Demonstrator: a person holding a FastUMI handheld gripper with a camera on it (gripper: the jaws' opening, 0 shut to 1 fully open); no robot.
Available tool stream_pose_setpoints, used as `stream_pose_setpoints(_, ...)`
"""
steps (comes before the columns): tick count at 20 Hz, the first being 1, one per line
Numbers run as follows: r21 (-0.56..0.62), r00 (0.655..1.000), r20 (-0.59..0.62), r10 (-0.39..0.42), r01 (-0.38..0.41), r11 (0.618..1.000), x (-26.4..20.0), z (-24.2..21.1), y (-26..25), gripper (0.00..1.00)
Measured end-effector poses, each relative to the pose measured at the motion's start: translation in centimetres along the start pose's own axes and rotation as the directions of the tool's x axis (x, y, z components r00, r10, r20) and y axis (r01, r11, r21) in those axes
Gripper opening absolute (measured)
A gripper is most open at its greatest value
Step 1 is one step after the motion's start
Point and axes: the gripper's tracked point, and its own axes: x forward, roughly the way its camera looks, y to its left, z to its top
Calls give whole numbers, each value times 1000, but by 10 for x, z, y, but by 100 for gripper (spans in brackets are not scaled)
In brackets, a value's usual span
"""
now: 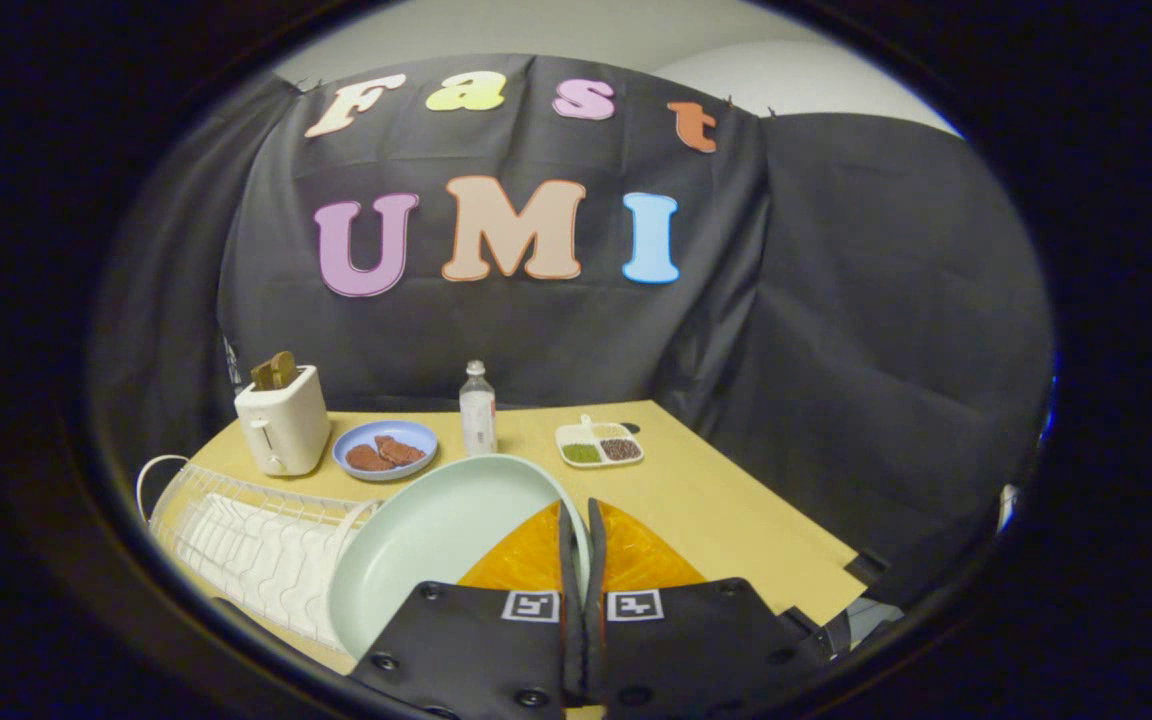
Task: Take the plate from the dish rack, then take the spoon from the basket and place it into the plate.
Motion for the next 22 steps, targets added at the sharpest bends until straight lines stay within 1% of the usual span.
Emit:
stream_pose_setpoints(4,20,997,-72,7,-6,1000,1,-39,-24,3)
stream_pose_setpoints(9,52,988,-152,37,-30,998,9,-78,-43,3)
stream_pose_setpoints(17,53,968,-247,43,-30,998,51,-132,-73,4)
stream_pose_setpoints(20,79,962,-268,60,-40,996,66,-142,-80,4)
stream_pose_setpoints(22,90,955,-285,79,-55,994,69,-148,-82,8)
